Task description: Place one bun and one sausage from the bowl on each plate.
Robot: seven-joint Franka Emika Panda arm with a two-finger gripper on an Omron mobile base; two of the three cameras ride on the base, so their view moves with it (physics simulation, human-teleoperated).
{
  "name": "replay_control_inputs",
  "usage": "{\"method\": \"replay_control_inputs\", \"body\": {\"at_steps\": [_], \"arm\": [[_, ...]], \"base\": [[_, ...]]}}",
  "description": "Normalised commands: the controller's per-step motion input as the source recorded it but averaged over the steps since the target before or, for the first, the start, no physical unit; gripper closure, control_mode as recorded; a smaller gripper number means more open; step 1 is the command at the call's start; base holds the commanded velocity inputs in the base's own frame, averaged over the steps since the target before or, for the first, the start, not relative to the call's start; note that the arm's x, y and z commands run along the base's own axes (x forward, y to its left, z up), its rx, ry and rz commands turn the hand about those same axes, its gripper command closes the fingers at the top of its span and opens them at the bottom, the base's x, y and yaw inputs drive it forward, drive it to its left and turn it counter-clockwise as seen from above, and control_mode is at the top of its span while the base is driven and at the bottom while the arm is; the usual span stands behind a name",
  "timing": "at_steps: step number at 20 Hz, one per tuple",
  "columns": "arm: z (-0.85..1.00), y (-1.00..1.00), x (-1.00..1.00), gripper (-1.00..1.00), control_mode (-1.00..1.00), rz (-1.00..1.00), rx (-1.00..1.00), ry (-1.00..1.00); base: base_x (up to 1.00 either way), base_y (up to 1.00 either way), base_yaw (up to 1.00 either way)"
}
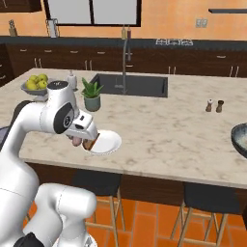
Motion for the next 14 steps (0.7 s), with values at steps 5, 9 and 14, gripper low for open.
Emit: {"method": "replay_control_inputs", "body": {"at_steps": [5, 9, 14], "arm": [[0.00, 0.00, 0.00, 1.00, 1.00, 0.00, 0.00, 0.00], [0.00, 0.00, 0.00, 1.00, 1.00, 0.00, 0.00, 0.00], [0.00, 0.00, 0.00, 1.00, 1.00, 0.00, 0.00, 0.00]], "base": [[0.24, -0.43, 0.00], [0.51, -0.18, -0.01], [0.61, 0.00, -0.02]]}}
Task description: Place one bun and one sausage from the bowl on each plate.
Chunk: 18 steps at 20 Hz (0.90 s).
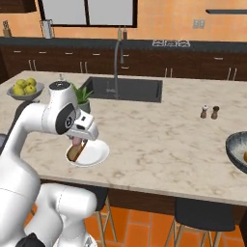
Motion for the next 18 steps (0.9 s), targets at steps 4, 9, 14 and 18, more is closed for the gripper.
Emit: {"method": "replay_control_inputs", "body": {"at_steps": [4, 9, 14, 18], "arm": [[-0.04, 0.00, 0.28, 1.00, -1.00, 0.00, 0.00, 0.00], [-0.46, 0.00, 0.79, 1.00, -1.00, 0.00, 0.00, 0.01], [-0.64, 0.00, 0.66, 1.00, -1.00, 0.00, 0.00, 0.01], [-0.64, 0.00, 0.19, 1.00, -1.00, 0.00, 0.00, 0.00]], "base": [[0.25, 0.00, 0.00], [0.00, 0.00, 0.00], [0.00, 0.00, 0.00], [0.00, 0.00, 0.00]]}}
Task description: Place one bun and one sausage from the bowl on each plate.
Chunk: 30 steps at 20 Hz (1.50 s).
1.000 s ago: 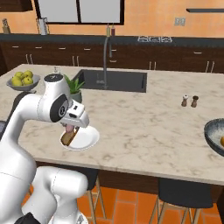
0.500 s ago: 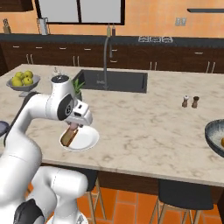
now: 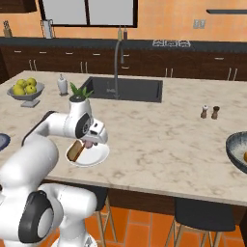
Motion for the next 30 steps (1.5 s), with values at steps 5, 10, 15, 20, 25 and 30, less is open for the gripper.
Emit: {"method": "replay_control_inputs", "body": {"at_steps": [5, 10, 15, 20, 25, 30], "arm": [[-0.60, 0.00, 0.13, 1.00, -1.00, 0.00, 0.00, 0.00], [-0.51, 0.00, 0.36, 1.00, -1.00, 0.00, 0.00, 0.00], [-0.33, 0.00, 0.56, 1.00, -1.00, 0.00, 0.00, 0.00], [-0.26, 0.01, 0.27, 1.00, -1.00, 0.00, 0.00, 0.00], [-0.10, 0.01, 0.01, -1.00, -1.00, 0.00, 0.00, 0.00], [0.00, 0.00, 0.00, -1.00, -1.00, 0.00, 0.00, 0.00]], "base": [[0.00, 0.00, 0.00], [0.00, 0.00, 0.00], [0.00, 0.00, 0.00], [0.00, 0.00, 0.00], [0.00, 0.00, 0.00], [0.00, 0.00, 0.00]]}}
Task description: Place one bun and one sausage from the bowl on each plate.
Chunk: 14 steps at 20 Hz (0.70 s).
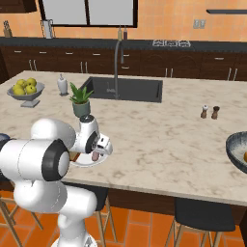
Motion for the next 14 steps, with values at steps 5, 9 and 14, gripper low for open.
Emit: {"method": "replay_control_inputs", "body": {"at_steps": [5, 9, 14], "arm": [[0.35, -0.02, -0.17, -1.00, -1.00, 0.00, 0.00, 0.00], [0.75, -0.10, -0.60, -1.00, -1.00, 0.00, 0.00, 0.00], [0.88, -0.01, -0.66, -1.00, -1.00, 0.00, 0.00, 0.00]], "base": [[0.00, 0.00, 0.00], [0.00, 0.00, 0.00], [0.00, 0.00, 0.00]]}}
